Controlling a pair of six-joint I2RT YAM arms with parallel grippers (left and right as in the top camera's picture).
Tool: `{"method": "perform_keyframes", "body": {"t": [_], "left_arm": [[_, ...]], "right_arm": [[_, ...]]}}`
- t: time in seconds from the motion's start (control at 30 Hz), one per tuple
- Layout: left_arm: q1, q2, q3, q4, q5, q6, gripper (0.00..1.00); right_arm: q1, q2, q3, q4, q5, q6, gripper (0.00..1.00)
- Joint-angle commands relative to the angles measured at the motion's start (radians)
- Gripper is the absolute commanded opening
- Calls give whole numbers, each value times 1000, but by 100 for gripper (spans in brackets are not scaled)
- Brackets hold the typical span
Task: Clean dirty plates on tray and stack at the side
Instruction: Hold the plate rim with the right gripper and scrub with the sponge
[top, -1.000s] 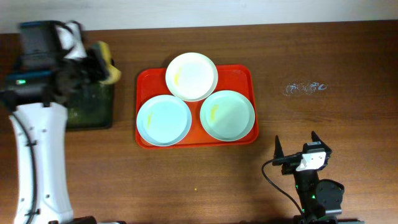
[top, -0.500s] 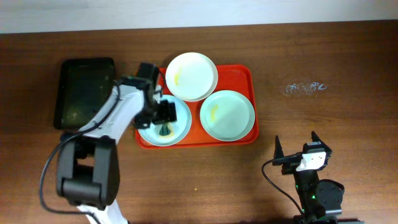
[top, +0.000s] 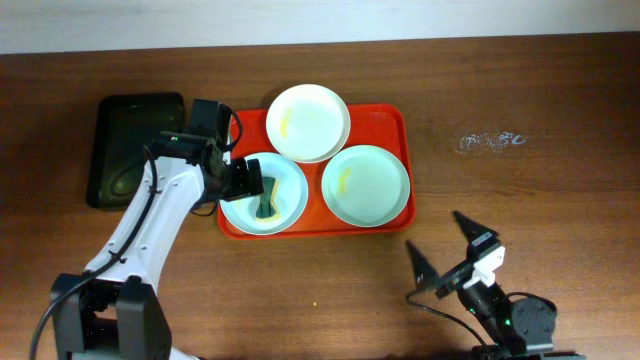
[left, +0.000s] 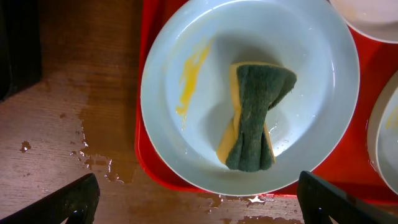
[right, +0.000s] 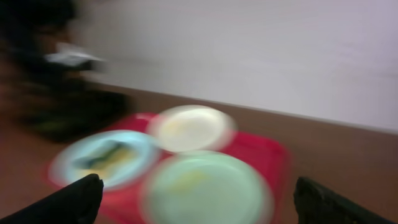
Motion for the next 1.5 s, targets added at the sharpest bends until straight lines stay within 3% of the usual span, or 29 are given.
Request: {"method": "perform_keyframes", "body": {"t": [0.0,0.03,0.07,0.1,0.17,0.23,0.33,0.4,0.43,0.47,0.5,0.63,0.77,0.87,1.07,1.27,1.37,1.47], "left_arm": [[0,9,-8,2,-6,-68,99],[0,9,-8,2,-6,-70,99],[0,9,-8,1,-6,-70,99],[0,9,-8,0,-6,-69,99],[0,9,-8,-2,-6,-69,99],[0,9,-8,-2,-6,-69,99],[0,9,-8,-2,-6,-69,99],[0,9,-8,-2,-6,-70,99],[0,9,-8,-9,-6,-69,99],[0,9,-8,-16,-6,-69,99],[0,9,-8,-17,-7,-69,99],[0,9,-9,-14,-7,-69,99],[0,9,-13,-2,-7,-69,99],[0,9,-13,2,-7,-69,99],[0,9,-13,3,-7,-69,99],[0,9,-13,5,-7,-69,100],[0,9,-14,10,-6,-69,99],[0,9,-14,20,-6,-69,99]], "right_arm": [[-1,-8,-5,347,-343,222,99],[-2,-8,3,693,-214,316,99],[-2,-8,64,804,17,332,99],[-2,9,188,701,135,307,99],[-2,158,519,314,153,103,99],[-2,528,1032,-464,162,-152,98],[-2,992,1386,-962,-42,-91,98],[31,1271,1412,-950,-288,-65,98],[80,1356,1413,-951,-214,-62,98],[158,1450,1413,-945,5,48,43],[247,1554,1413,-912,166,152,31],[436,1793,1413,-696,168,150,37],[483,1984,1413,-489,134,209,37],[511,2065,1413,-426,153,205,37],[536,2113,1404,-451,314,210,37],[535,2057,1497,-552,245,156,37],[534,1995,1502,-602,355,168,49],[534,2037,1495,-605,438,167,50]]}}
